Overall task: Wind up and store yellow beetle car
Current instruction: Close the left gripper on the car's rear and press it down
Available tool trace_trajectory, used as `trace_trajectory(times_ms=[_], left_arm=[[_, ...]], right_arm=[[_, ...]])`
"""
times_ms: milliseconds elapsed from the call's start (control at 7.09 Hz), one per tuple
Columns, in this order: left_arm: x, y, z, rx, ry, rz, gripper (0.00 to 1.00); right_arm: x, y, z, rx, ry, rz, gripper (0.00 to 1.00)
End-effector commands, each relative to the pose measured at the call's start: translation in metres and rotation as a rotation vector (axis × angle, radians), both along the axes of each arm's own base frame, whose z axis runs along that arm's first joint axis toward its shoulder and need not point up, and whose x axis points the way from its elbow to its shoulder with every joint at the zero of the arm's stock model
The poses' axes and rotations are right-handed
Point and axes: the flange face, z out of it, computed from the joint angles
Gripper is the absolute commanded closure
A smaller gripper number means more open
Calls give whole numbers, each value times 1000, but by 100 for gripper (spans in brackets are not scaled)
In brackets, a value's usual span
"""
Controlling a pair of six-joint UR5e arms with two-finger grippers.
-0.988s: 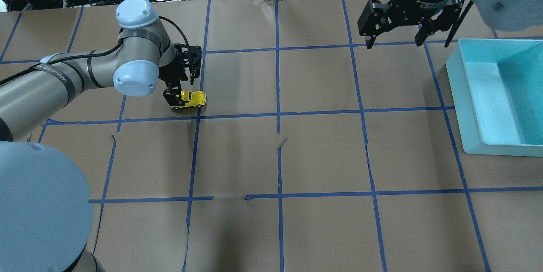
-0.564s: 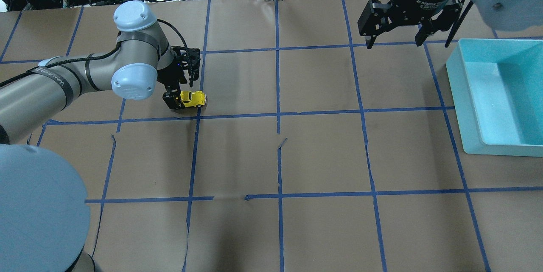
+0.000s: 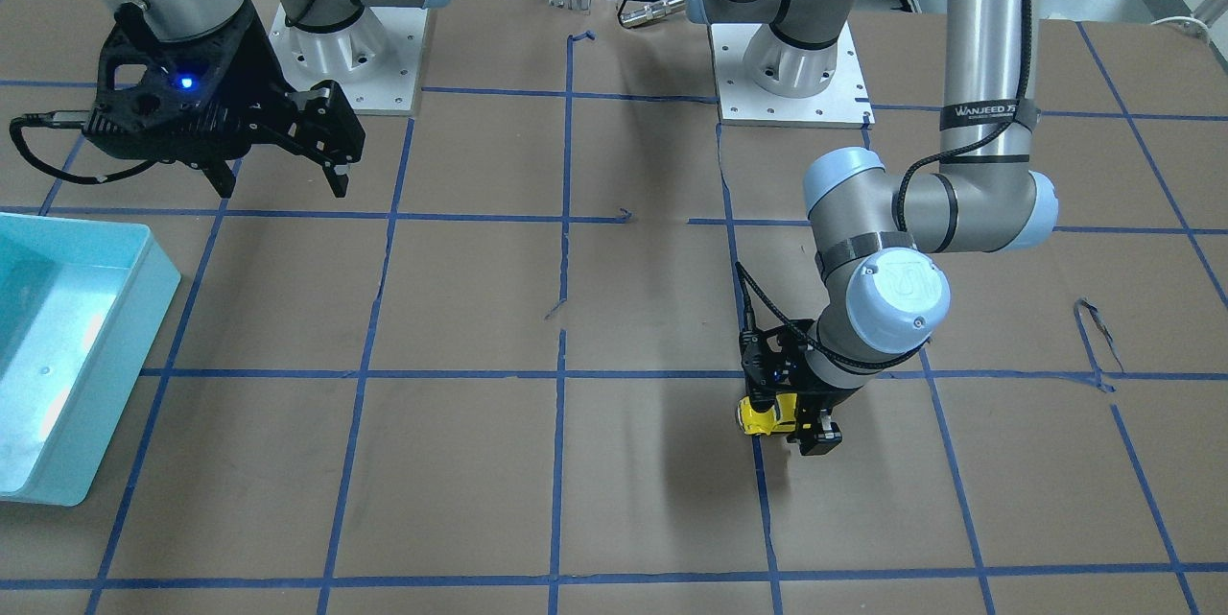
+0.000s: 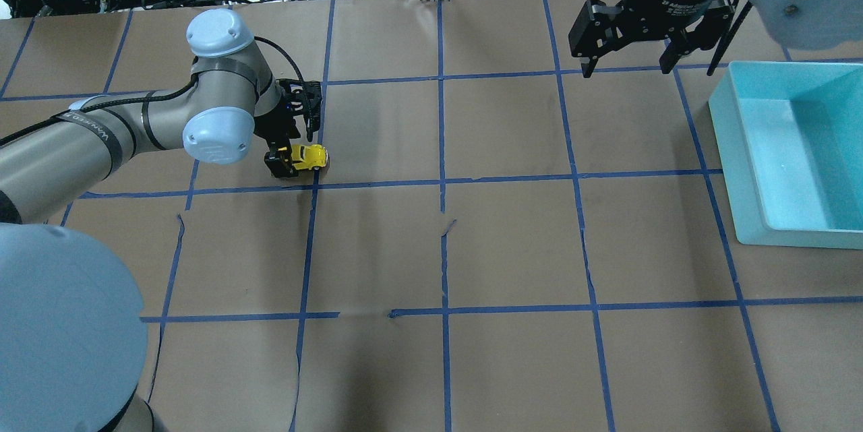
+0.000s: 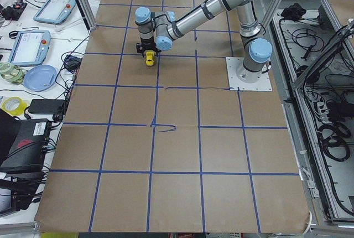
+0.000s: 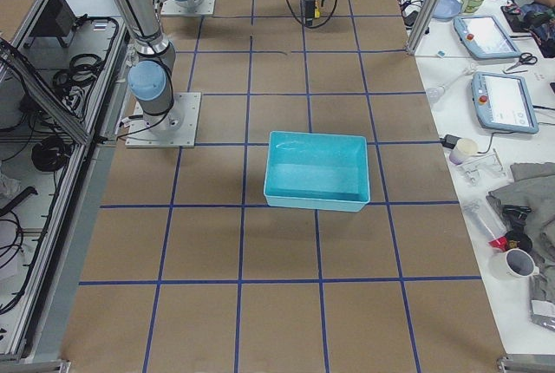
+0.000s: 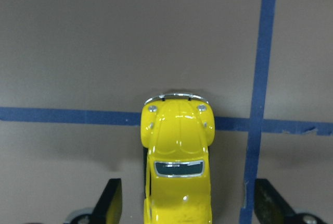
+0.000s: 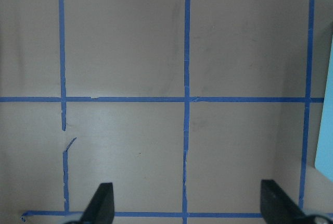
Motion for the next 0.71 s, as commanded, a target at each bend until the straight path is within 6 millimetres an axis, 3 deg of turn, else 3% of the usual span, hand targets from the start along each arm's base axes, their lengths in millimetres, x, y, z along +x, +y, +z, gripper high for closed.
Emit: trace_trajectory(times_ms=[0,141,564], left_arm=[[-1,1,-4,2,1,1,44],[-1,2,-2,0,0,-5,65],[3,3,-2,2,1,-30,77]], right_arm=[[0,-1,-1,0,0,0,0],[0,0,0,0,0,0,0],[1,0,0,-1,0,1,0]])
